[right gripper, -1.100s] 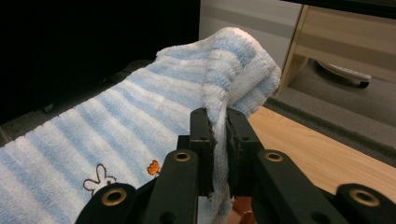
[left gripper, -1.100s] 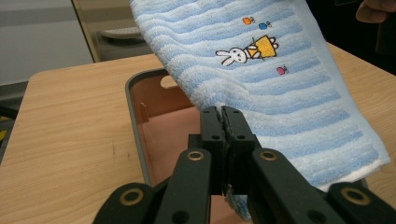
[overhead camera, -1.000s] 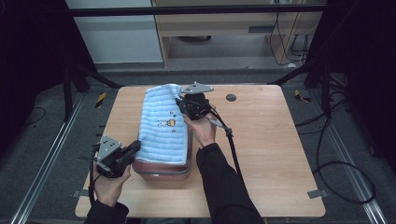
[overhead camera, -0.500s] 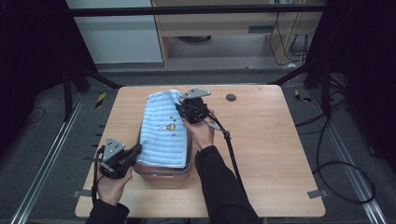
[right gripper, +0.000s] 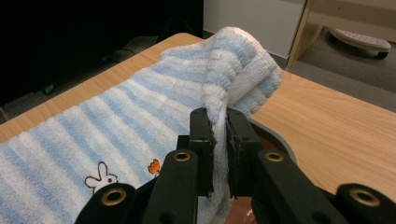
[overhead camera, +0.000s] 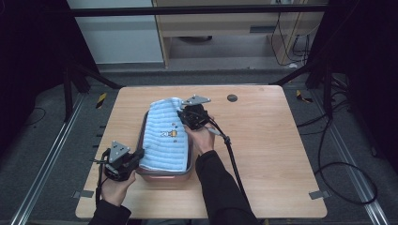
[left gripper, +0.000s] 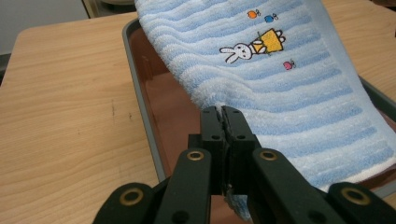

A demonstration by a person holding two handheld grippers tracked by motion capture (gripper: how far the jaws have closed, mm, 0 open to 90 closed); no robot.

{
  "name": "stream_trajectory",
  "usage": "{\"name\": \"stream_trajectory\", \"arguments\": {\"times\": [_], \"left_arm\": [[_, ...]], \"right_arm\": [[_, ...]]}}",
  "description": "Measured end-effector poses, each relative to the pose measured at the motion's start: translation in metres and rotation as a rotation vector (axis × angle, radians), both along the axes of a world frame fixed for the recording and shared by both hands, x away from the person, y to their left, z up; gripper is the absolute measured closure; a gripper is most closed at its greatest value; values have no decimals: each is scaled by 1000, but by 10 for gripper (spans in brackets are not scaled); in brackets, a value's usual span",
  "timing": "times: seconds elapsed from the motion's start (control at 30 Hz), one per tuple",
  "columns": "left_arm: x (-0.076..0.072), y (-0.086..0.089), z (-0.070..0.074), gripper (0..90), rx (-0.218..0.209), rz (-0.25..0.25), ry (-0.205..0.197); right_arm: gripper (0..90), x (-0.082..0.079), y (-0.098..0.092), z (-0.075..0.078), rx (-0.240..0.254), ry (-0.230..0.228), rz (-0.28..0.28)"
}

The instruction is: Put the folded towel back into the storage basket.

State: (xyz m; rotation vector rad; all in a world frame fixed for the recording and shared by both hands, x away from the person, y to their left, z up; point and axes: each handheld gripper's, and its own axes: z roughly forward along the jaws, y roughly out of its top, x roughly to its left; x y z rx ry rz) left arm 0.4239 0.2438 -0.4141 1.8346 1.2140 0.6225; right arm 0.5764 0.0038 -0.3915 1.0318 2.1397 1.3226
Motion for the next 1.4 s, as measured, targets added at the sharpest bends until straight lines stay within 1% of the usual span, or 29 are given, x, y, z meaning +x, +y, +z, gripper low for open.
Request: {"name": "stream_trajectory", "arguments": {"times": [0.03,0.07,0.13,0.17,0.2,0.23,0.27,0.37,0.47,0.5,0.6,0.67,0.77,0.8,0.93,0.97,1.0,1.07,1.1,1.13,1.17,1.2,1.23,1.4], "left_arm": [[0,0,0,881,0,0,0],[1,1,-2,881,12,0,1],[1,0,-5,881,9,2,17],[1,0,-5,881,9,2,17],[1,1,-5,881,28,-1,6],[1,1,-6,881,33,-1,4],[1,0,-7,881,40,-1,4],[2,1,-9,881,50,-4,9],[2,1,-10,880,49,-1,14],[2,1,-11,881,56,1,7],[3,0,-13,881,62,-1,15],[3,0,-14,880,65,-3,21],[3,0,-15,880,66,-3,28],[4,0,-16,879,66,-2,32],[5,1,-17,878,69,4,46],[6,0,-18,876,69,8,51],[7,1,-19,868,68,14,62],[7,1,-20,860,70,16,62],[8,2,-20,848,70,18,66],[8,3,-20,826,66,23,67],[8,3,-20,814,66,23,67],[8,4,-19,809,62,29,58],[8,4,-19,799,62,29,58],[7,6,-16,758,52,31,33]], "right_arm": [[830,0,0,0,0,0,0],[829,0,0,-3,-3,7,-1],[830,1,0,-6,-4,13,-1],[829,1,0,-8,-6,14,-1],[829,1,0,-8,-6,14,-1],[830,1,0,-9,-6,19,-1],[829,1,0,-13,-10,20,-1],[829,1,0,-16,-11,26,-2],[828,1,0,-20,-14,35,-3],[828,1,0,-21,-14,37,-2],[826,1,-1,-25,-21,43,-2],[825,1,0,-28,-25,57,-4],[823,2,-1,-31,-30,62,-2],[821,2,0,-33,-41,67,1],[815,2,1,-35,-51,75,3],[809,2,2,-35,-51,76,3],[788,2,3,-37,-64,76,7],[776,2,4,-37,-70,78,8],[754,2,4,-38,-82,78,10],[729,1,5,-39,-97,75,8],[729,1,5,-39,-97,75,8],[716,0,4,-39,-99,67,1],[713,-1,3,-39,-94,64,-1],[701,-3,-2,-34,-83,44,-7]]}}
